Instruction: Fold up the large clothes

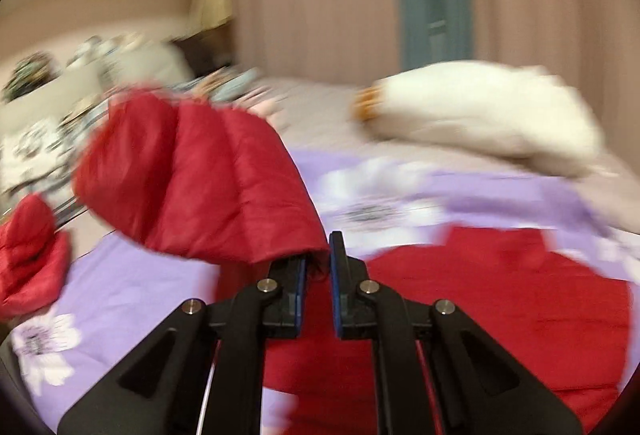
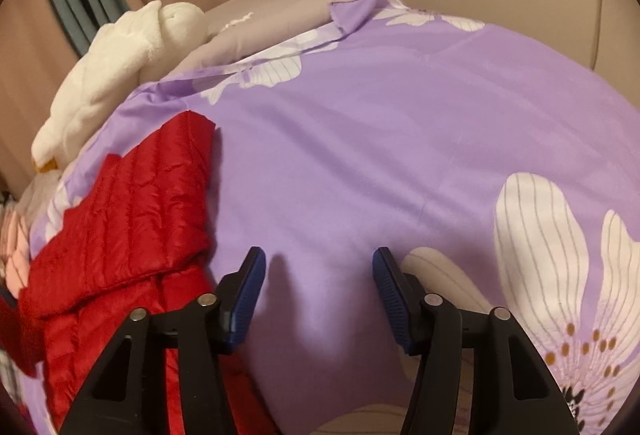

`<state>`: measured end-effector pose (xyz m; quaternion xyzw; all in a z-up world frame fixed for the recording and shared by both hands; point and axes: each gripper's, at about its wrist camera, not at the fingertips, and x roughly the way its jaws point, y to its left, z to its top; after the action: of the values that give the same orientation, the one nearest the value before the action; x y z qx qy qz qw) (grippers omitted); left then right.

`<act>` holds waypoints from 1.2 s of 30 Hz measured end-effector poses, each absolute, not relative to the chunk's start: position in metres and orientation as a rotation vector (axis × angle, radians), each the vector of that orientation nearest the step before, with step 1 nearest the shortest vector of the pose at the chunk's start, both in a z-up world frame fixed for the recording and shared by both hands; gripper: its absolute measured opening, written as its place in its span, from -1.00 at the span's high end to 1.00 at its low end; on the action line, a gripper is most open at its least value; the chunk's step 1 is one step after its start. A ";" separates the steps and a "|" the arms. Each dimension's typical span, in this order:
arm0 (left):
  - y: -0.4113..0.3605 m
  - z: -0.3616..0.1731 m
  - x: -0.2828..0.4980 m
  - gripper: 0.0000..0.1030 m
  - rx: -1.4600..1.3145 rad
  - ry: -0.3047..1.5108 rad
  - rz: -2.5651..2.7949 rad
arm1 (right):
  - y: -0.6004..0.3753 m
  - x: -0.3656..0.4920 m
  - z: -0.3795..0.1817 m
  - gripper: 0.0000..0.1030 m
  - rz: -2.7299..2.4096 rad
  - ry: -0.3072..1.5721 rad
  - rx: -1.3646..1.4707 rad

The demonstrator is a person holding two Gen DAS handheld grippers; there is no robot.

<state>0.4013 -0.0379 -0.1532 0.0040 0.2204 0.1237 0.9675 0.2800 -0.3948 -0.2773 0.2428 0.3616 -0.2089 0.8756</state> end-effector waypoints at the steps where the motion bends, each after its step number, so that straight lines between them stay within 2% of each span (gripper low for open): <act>1: -0.059 -0.151 0.397 0.80 0.025 0.431 0.209 | -0.392 0.281 -0.277 -0.05 -0.433 0.755 0.496; 3: -0.111 -0.151 0.387 0.79 0.088 0.399 0.115 | -0.392 0.281 -0.278 -0.05 -0.414 0.754 0.505; 4: -0.132 -0.154 0.384 0.72 0.115 0.397 0.075 | -0.393 0.280 -0.279 -0.05 -0.411 0.751 0.517; 6: -0.162 -0.166 0.382 0.67 0.124 0.451 -0.005 | -0.398 0.276 -0.280 -0.05 -0.396 0.734 0.550; 7: -0.170 -0.172 0.383 0.52 0.102 0.496 -0.042 | -0.399 0.275 -0.281 -0.05 -0.391 0.729 0.562; 8: -0.175 -0.179 0.383 0.08 0.073 0.541 -0.083 | -0.401 0.275 -0.282 -0.05 -0.385 0.727 0.575; 10: -0.177 -0.189 0.381 -0.42 0.036 0.570 -0.091 | -0.402 0.276 -0.283 -0.05 -0.381 0.731 0.582; 18: -0.155 -0.177 0.354 -0.49 0.078 0.478 -0.006 | -0.398 0.277 -0.281 -0.07 -0.387 0.738 0.560; 25: -0.075 -0.180 0.342 -0.55 0.003 0.481 0.112 | -0.376 0.277 -0.251 -0.21 -0.295 0.724 0.499; 29: -0.041 -0.189 0.344 -0.55 -0.029 0.517 0.160 | -0.345 0.291 -0.217 -0.85 -0.195 0.654 0.453; 30: -0.032 -0.191 0.344 -0.55 -0.032 0.521 0.177 | -0.335 0.303 -0.210 -0.90 -0.150 0.651 0.449; 35: -0.002 -0.198 0.343 -0.55 -0.062 0.530 0.207 | -0.289 0.370 -0.220 -0.90 -0.119 0.746 0.363; 36: 0.003 -0.199 0.344 -0.55 -0.064 0.536 0.217 | -0.280 0.384 -0.231 -0.73 -0.118 0.799 0.342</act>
<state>0.3441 0.0030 -0.1987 -0.0315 0.2641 0.1071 0.9580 0.3836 -0.2803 -0.2312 0.1658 0.3867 -0.0573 0.9054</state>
